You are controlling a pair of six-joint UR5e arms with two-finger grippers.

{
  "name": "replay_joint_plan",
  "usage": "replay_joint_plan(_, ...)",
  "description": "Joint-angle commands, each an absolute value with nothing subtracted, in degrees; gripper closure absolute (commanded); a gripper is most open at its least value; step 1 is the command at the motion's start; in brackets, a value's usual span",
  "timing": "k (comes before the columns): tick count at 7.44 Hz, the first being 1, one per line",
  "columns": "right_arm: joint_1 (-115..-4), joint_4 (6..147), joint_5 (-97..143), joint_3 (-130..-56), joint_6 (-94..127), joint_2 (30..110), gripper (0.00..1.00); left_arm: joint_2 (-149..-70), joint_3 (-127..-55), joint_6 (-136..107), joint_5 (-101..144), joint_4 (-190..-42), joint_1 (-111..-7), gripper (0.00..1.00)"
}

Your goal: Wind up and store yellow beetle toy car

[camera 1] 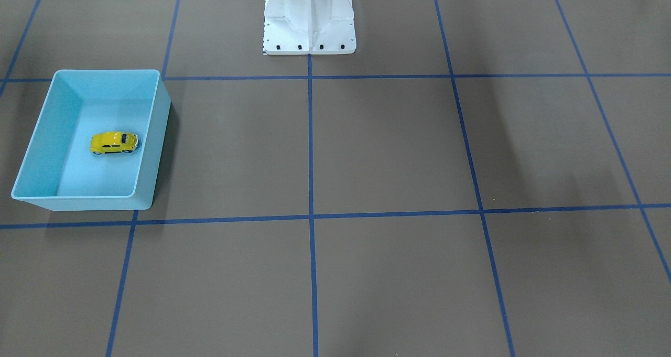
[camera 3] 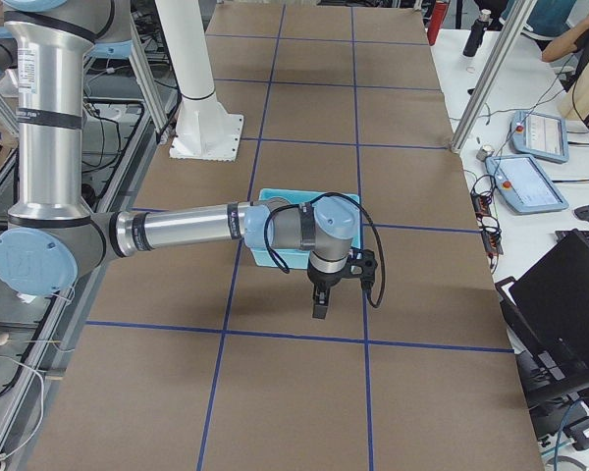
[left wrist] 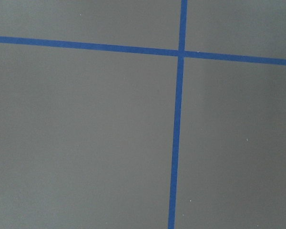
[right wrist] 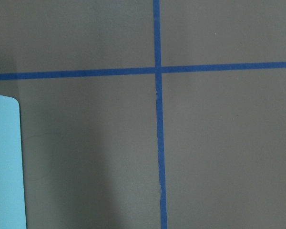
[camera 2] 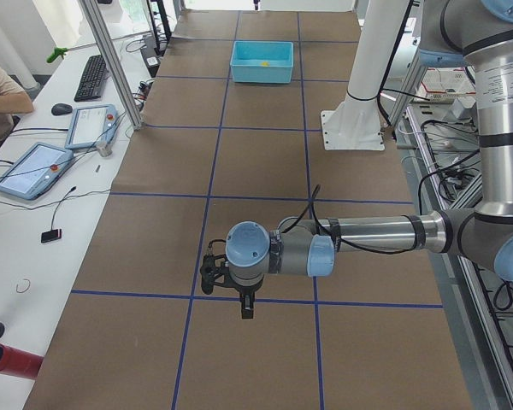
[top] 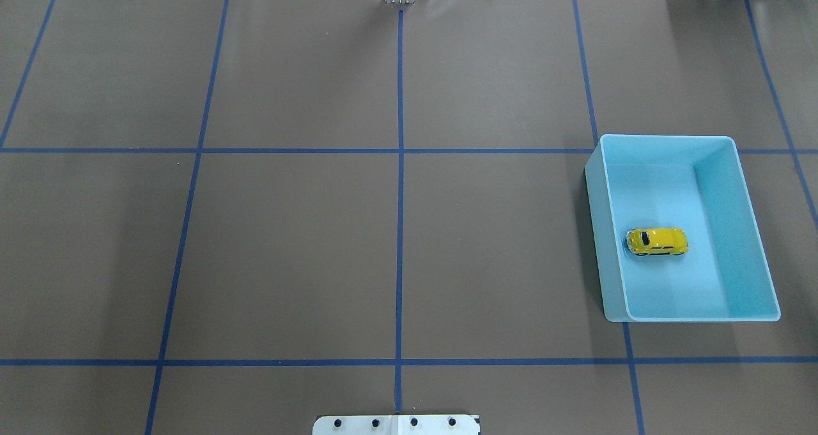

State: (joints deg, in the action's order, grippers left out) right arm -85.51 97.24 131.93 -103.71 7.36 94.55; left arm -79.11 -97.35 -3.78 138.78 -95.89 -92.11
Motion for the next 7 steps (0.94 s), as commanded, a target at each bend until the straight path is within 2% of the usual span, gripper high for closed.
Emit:
replay_joint_plan(1,-85.5,93.0,132.4,-103.4,7.1,95.0,0.00,-79.0,-97.4,-3.8,138.8,-95.9,-92.1,0.00)
replay_joint_plan(7,-85.5,92.0,132.7,-102.0,7.3,95.4,0.00,-79.1,-97.6,-3.8,139.0,-95.9,-92.0,0.00)
